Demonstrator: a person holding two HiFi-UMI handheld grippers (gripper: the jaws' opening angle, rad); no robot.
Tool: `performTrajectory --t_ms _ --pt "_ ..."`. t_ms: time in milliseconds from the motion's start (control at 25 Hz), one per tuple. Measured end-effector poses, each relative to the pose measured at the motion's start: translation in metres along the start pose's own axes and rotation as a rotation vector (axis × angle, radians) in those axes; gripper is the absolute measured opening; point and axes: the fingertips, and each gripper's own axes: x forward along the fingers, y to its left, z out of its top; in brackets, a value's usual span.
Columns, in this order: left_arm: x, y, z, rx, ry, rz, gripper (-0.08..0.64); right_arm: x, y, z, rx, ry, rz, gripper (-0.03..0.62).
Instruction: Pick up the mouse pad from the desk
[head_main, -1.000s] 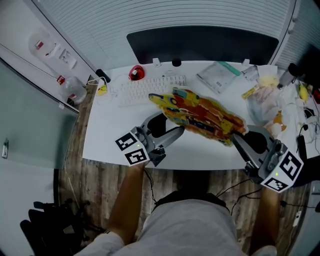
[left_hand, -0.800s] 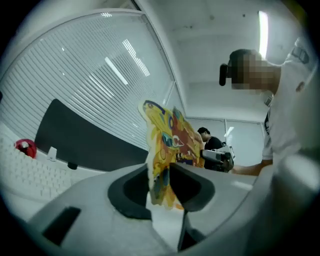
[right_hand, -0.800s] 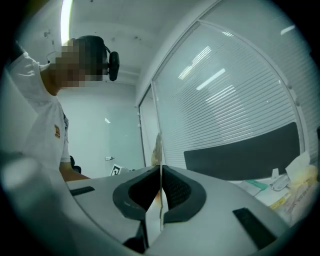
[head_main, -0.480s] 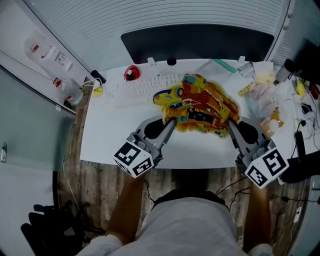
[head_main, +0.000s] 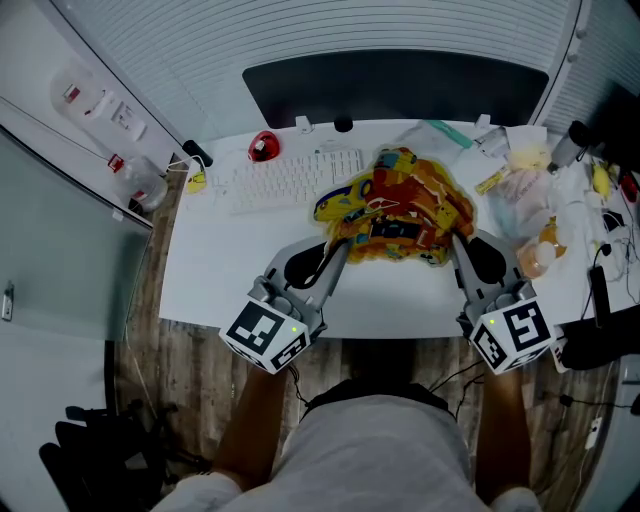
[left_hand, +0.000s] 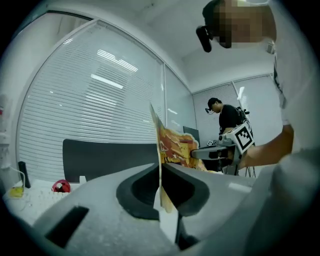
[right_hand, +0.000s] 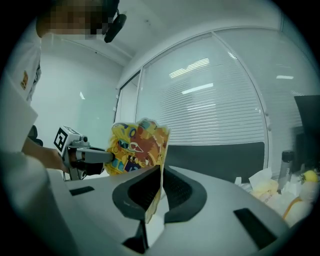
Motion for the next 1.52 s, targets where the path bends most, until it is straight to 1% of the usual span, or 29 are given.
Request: performTrajectory --t_ms 280,720,1520 --pt "0.000 -0.003 0.005 0.006 -0.007 0.007 0.025 -0.002 -0.002 0.003 0.046 -0.027 0.008 0.020" --pt "0.003 -0.009 0.004 0.020 0.014 0.009 0.023 -0.005 -0.005 -0.003 0.051 -0.017 0.005 0.020" --pt "0.004 -0.016 0.004 0.028 0.031 0.022 0.023 -0.008 -0.009 -0.009 0.068 -0.012 0.032 0.020"
